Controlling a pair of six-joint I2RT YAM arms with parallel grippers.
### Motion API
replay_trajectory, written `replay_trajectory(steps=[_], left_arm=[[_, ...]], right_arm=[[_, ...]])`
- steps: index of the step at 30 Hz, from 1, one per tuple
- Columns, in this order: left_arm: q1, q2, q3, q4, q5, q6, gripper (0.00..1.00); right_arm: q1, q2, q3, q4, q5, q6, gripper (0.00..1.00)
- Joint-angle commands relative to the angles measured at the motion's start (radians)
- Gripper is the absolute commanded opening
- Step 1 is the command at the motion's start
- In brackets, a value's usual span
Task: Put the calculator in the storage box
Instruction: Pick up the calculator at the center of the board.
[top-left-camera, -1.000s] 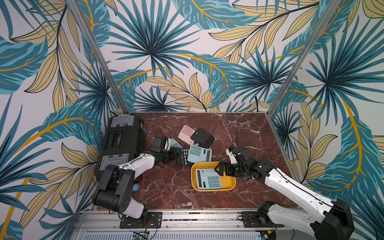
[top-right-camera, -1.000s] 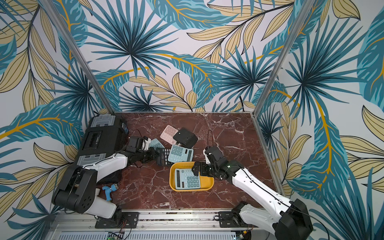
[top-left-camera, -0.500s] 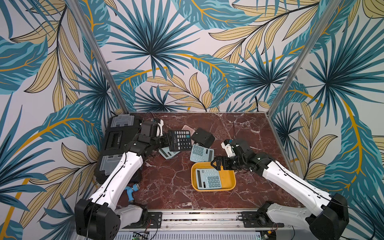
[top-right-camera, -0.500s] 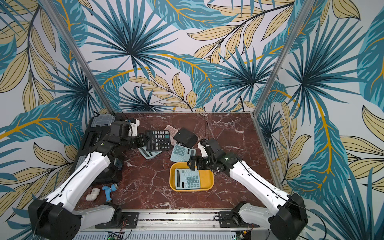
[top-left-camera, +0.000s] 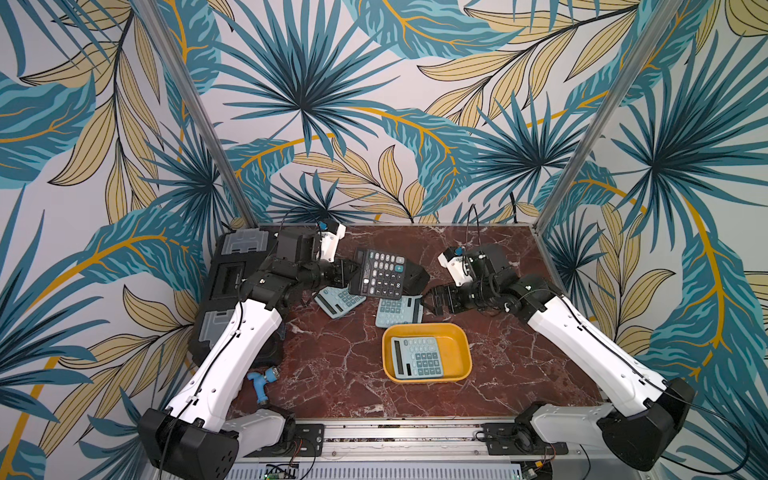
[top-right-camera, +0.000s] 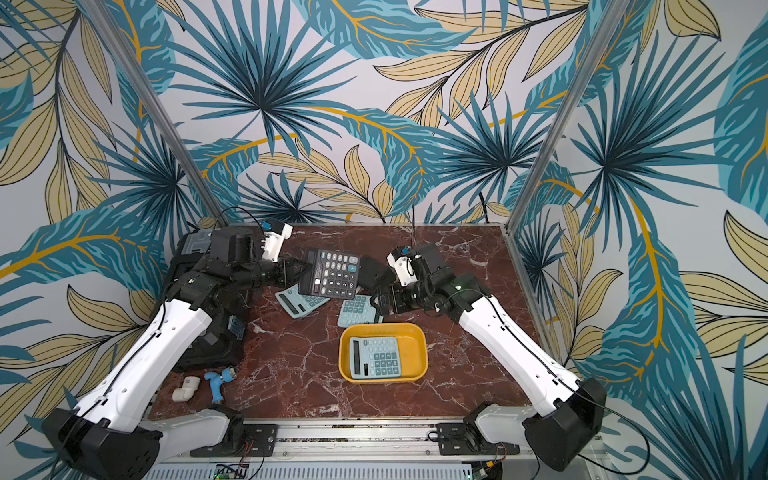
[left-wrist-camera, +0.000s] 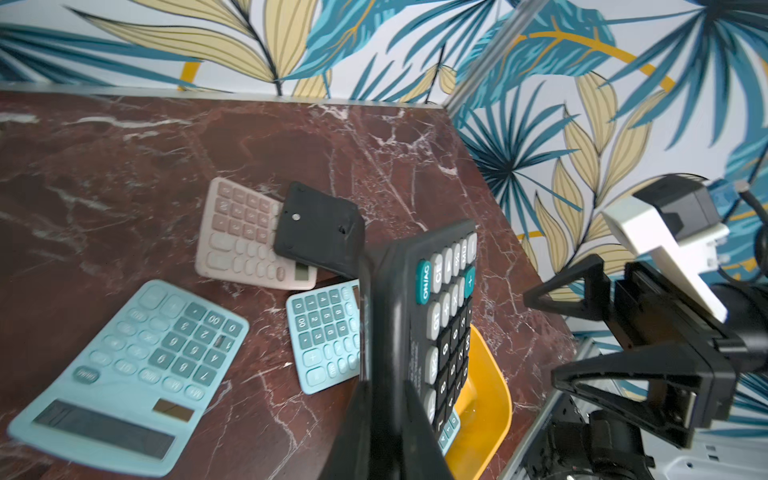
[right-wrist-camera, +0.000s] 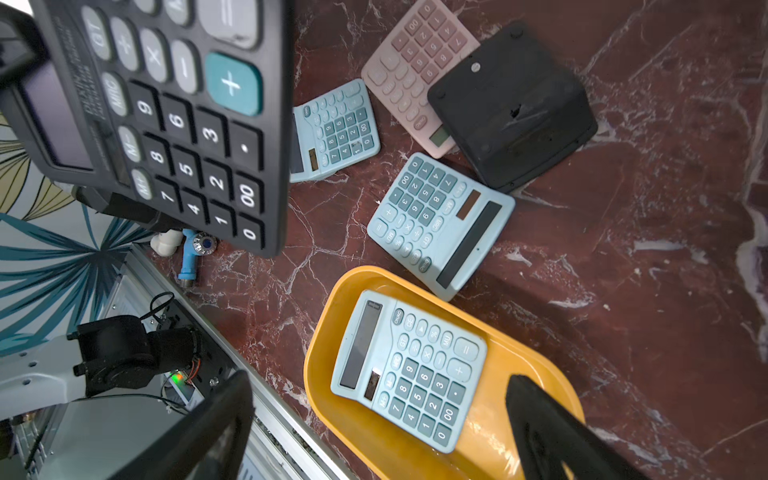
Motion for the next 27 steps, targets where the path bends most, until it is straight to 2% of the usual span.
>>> replay_trajectory(steps=[1, 4, 6, 15, 20, 27], left_arm=[[-0.005, 0.016, 0.004, 0.145, 0.141, 0.053, 0.0], [-0.004, 0.061, 0.006, 0.191, 0.195, 0.064, 0.0], [-0.003, 0.101, 0.009, 0.214, 0.237, 0.074, 0.0], [-0.005, 0.227, 0.029, 0.245, 0.373, 0.129, 0.0], [-0.003, 0.255, 0.047, 0.265, 0.43, 0.144, 0.0], [-0.005, 0.281, 0.049, 0.309, 0.495, 0.138, 0.0]], right_arm=[[-0.009, 0.054, 0.073, -0.075, -0.018, -0.144, 0.99], [-0.047, 0.104, 0.15, -0.12, -0.096, -0.212, 0.95], [-0.083, 0.135, 0.198, -0.148, -0.217, -0.258, 0.9], [-0.23, 0.241, 0.37, -0.228, -0.363, -0.307, 0.88], [-0.265, 0.334, 0.374, -0.231, -0.547, -0.275, 0.8], [-0.265, 0.409, 0.321, -0.181, -0.726, -0.249, 0.68]])
